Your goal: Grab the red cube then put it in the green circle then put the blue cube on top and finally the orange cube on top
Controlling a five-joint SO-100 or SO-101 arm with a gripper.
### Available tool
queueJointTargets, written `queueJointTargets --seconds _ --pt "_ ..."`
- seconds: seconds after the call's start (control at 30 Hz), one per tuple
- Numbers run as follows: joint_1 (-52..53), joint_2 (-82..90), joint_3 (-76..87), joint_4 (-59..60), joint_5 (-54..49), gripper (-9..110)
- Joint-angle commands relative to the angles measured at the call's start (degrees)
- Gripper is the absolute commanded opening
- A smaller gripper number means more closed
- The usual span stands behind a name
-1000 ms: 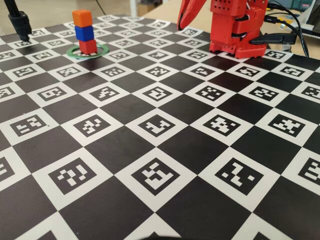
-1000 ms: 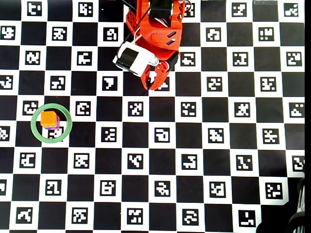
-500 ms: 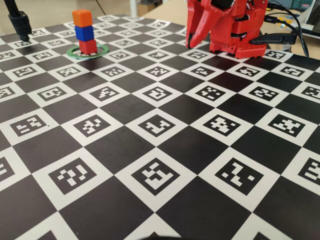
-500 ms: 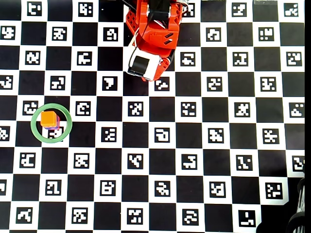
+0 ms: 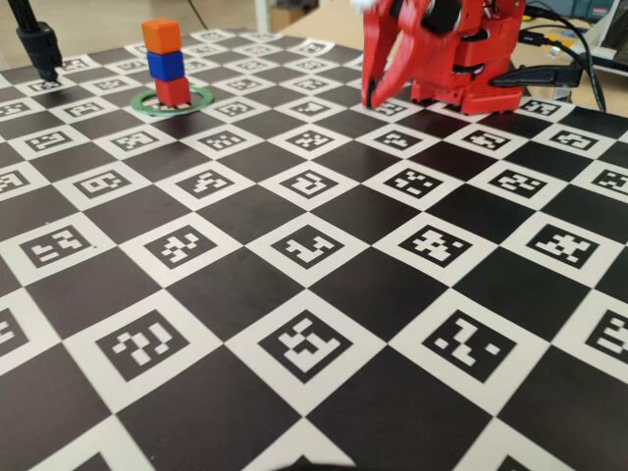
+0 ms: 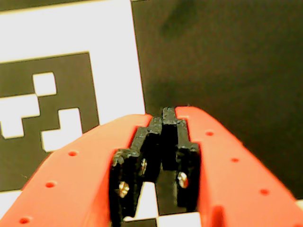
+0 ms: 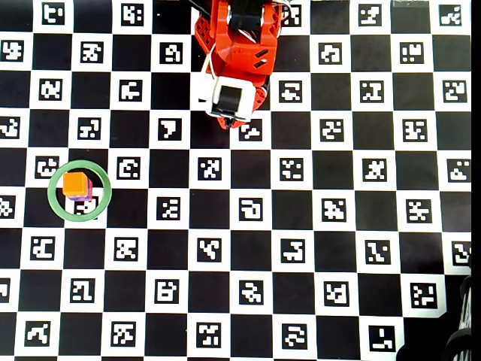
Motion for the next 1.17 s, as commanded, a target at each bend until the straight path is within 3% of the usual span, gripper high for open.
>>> queueJointTargets --seconds 0.0,1.13 --pt "-1.2 2.7 3.3 1.2 1.7 -6" --pt "-2.0 2.7 3.3 1.2 1.3 -6"
